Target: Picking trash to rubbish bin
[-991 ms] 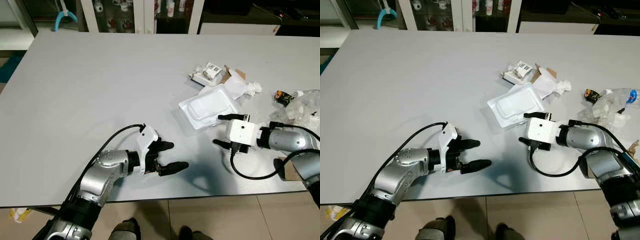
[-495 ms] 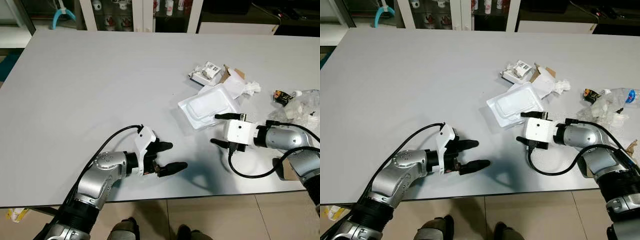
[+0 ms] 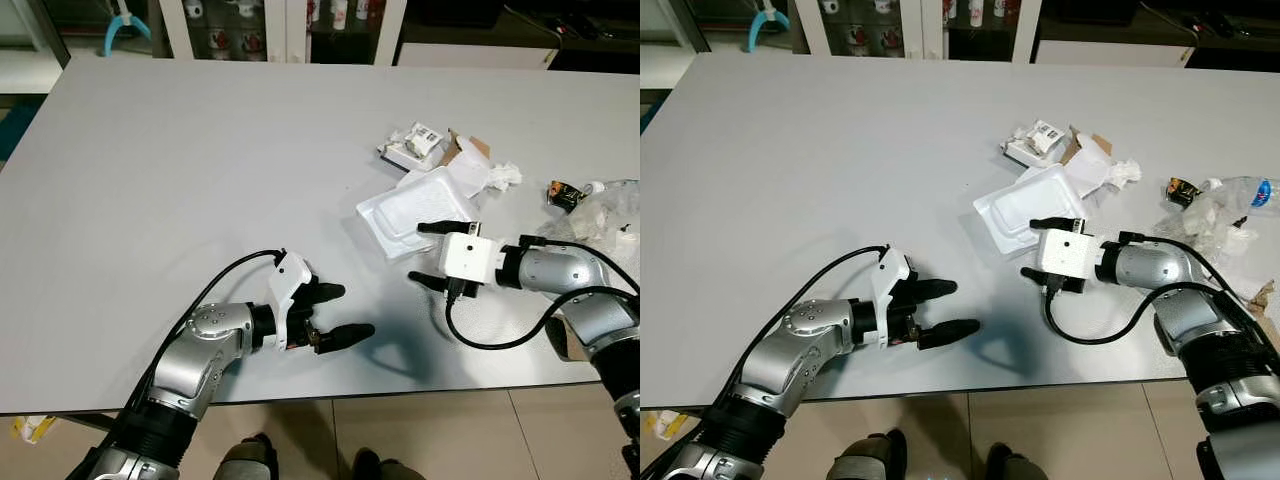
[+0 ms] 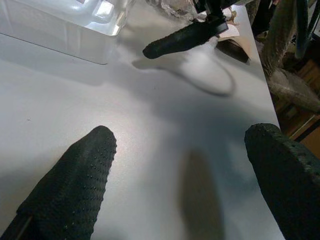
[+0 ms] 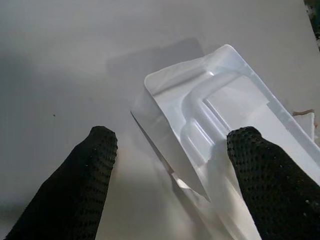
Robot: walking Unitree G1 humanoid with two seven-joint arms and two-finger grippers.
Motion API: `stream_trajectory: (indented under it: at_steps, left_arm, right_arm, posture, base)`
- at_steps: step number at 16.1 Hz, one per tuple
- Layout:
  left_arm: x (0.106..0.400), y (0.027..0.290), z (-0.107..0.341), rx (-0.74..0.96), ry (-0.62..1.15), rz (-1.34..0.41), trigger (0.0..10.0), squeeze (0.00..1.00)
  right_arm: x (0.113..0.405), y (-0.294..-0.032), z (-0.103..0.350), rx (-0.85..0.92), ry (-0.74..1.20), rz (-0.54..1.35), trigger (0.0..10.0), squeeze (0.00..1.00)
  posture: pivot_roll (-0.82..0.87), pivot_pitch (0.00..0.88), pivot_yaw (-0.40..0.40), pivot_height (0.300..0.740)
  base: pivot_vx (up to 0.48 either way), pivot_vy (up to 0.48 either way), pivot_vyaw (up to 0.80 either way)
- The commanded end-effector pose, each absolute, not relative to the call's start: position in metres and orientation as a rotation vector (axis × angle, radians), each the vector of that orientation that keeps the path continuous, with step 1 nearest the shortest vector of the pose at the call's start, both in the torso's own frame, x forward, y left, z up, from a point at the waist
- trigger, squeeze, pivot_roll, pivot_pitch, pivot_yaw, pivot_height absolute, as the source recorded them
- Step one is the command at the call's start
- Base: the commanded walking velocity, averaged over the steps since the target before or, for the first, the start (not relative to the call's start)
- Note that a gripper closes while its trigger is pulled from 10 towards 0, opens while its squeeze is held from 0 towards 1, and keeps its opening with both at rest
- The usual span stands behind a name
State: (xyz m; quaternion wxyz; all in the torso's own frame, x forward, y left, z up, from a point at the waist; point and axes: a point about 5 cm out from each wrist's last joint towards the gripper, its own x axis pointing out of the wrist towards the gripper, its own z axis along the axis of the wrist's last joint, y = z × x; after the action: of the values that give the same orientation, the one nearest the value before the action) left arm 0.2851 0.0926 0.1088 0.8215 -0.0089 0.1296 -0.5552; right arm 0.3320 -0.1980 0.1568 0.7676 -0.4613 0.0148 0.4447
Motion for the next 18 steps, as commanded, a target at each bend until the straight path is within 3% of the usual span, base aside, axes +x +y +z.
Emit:
stream_trajectory:
  at_steps: [1,9,17,18]
  left_arm:
    - [0.28,0.096,0.095,-0.019,0.349,-1.159,10.0,0.0]
    - [0.278,0.097,0.093,-0.016,0.356,-1.16,10.0,0.0]
    - [0.277,0.095,0.092,-0.015,0.366,-1.17,10.0,0.0]
    - [0.277,0.095,0.091,-0.015,0.369,-1.17,10.0,0.0]
  right_arm:
    - [0.332,-0.197,0.157,-0.999,0.032,0.99,9.8,0.0]
    - [0.327,-0.205,0.143,-0.982,0.124,1.021,10.0,0.0]
    - [0.313,-0.208,0.1,-0.925,0.274,1.077,10.0,0.0]
    - [0.312,-0.208,0.095,-0.928,0.289,1.077,9.4,0.0]
  posture:
    - [0.28,0.19,-0.061,0.74]
    - [0.28,0.19,-0.064,0.74]
    - [0.28,0.19,-0.064,0.74]
    - [0.28,0.19,-0.064,0.74]
  base:
    - [0.0,0.0,0.0]
    - [0.0,0.0,0.0]
    - [0.0,0.0,0.0]
    - [0.0,0.0,0.0]
